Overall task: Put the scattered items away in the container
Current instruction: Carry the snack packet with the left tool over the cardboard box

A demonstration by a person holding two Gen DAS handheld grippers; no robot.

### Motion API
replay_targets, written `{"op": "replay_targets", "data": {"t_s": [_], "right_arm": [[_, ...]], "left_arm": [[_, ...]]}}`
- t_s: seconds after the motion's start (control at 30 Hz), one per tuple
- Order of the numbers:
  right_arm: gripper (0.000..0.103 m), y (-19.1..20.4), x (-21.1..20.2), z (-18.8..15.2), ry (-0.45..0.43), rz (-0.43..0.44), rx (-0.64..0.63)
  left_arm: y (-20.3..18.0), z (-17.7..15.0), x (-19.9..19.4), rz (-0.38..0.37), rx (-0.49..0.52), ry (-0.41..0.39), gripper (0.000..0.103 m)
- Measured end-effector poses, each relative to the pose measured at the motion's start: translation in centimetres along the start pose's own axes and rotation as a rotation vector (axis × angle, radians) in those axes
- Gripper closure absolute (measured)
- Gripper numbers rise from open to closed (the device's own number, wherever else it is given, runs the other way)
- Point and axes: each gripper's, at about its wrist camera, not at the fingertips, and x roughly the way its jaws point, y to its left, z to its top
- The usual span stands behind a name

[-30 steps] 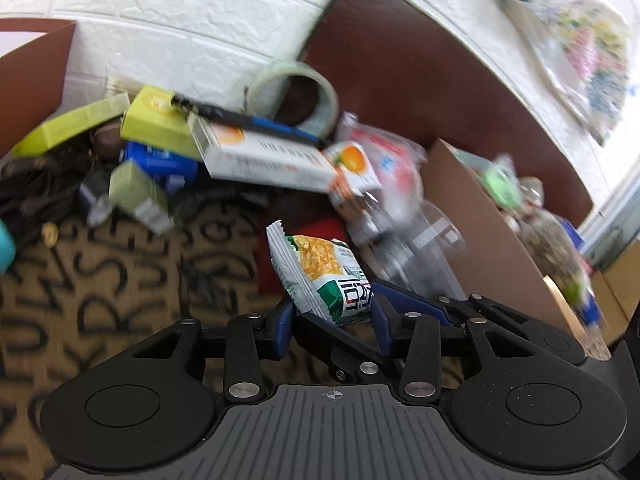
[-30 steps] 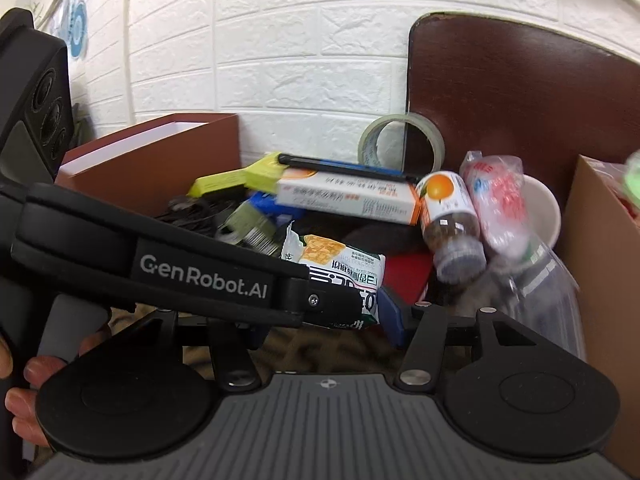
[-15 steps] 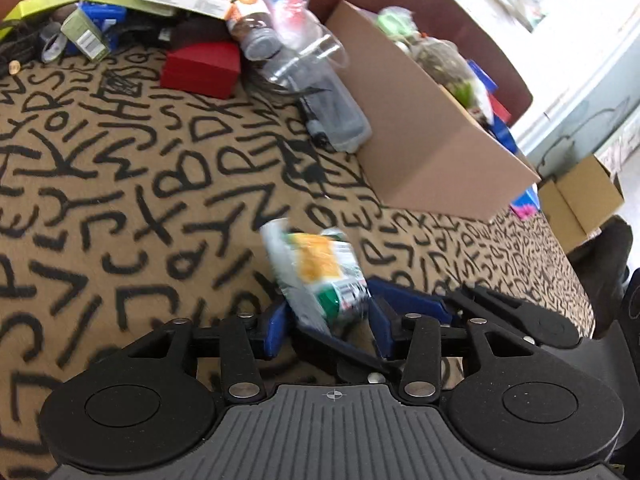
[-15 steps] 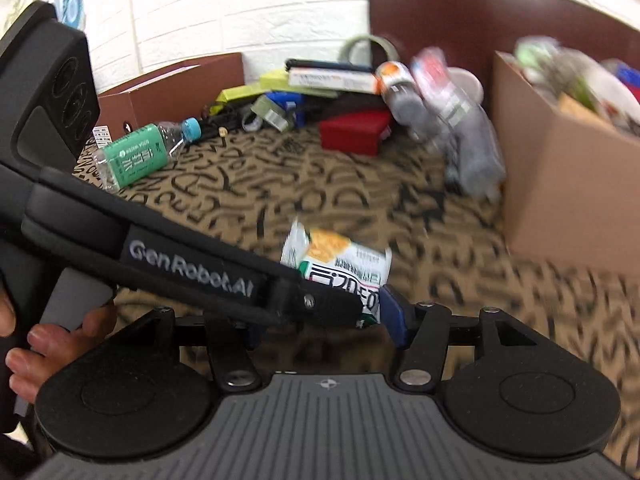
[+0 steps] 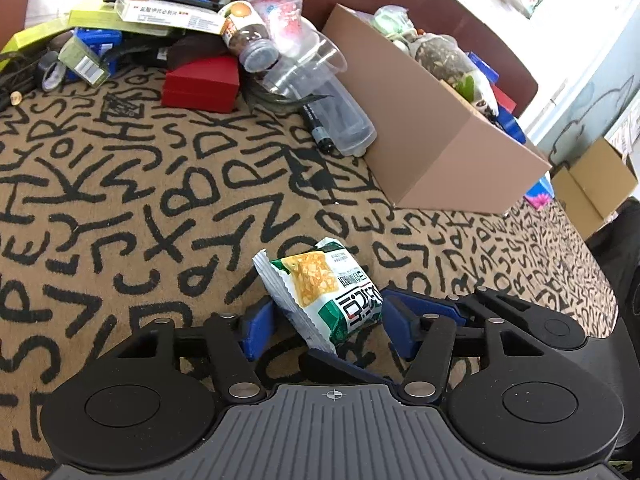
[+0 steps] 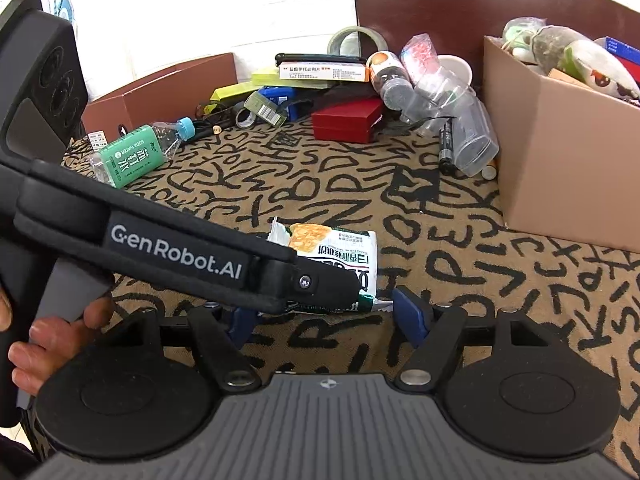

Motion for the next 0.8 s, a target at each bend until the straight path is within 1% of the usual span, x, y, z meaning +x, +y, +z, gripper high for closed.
{"op": "replay_targets", "data": {"t_s": [0.07, 0.13, 0.2, 0.27, 0.37, 0.43, 0.6, 0.8], "right_arm": [[0.027, -0.1, 0.2, 0.2, -0.003, -0.001, 0.007], [0.026, -0.1, 0.5, 0.2, -0.007, 0.002, 0.015], [0.029, -0.2, 0.7, 0.3, -0.006, 0.009, 0.023], [0.031, -0.2, 0.4, 0.3, -0.011, 0.011, 0.020], [0.037, -0.4, -0.5, 0.4, -0.028, 0.029, 0.028], [0.038, -0.4, -1.3, 0.6, -0.042, 0.021, 0.021], [0.038, -1.2, -3.8, 1.6, -0.102, -0.024, 0.002], [0.038, -3.4, -7.6, 3.6, -0.213, -0.102, -0.020]], "left_arm": [[0.2, 0.1, 0.1, -0.001, -0.015, -0.006, 0.031], [0.1, 0.1, 0.3, 0.003, -0.010, -0.005, 0.032], [-0.3, 0.2, 0.3, 0.019, 0.009, -0.003, 0.035], [-0.5, 0.2, 0.2, 0.025, 0.014, 0.001, 0.035], [-0.8, 0.4, -0.2, 0.000, -0.013, 0.010, 0.040], [-1.4, 0.8, -0.4, -0.017, -0.023, 0.006, 0.040], [-4.5, 2.3, -1.3, -0.047, 0.037, -0.052, 0.042], [-9.7, 6.3, -2.0, -0.126, 0.127, -0.137, 0.043]]}}
